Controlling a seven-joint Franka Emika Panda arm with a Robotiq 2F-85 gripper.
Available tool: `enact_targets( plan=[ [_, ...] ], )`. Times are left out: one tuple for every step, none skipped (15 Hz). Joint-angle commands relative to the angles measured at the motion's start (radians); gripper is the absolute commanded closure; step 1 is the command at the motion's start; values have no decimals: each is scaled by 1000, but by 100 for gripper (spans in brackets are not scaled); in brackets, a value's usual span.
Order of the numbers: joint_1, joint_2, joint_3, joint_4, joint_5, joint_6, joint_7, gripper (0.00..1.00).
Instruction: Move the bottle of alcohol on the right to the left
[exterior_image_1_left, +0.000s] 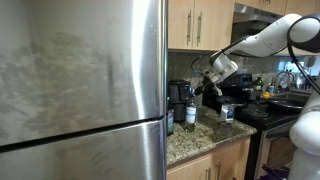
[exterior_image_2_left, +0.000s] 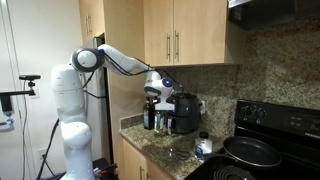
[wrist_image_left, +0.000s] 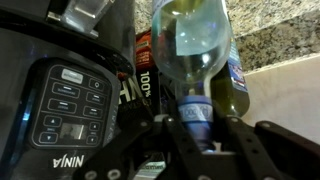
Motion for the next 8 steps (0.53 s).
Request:
enact_targets(
  plan=[
    [-14, 7, 2, 43, 43, -95, -117, 94],
    [-16, 8, 1, 40, 73, -112, -128, 94],
    [43, 87, 64, 127, 143, -44, -59, 94],
    [-8, 13, 22, 17, 53, -61, -79, 78],
    [3, 33, 41, 40, 84, -57, -77, 78],
    [17, 54, 58, 64, 102, -53, -71, 78],
    [31, 74, 73, 85, 109, -47, -62, 94],
    [42, 84, 83, 86, 83, -4, -67, 94]
  ],
)
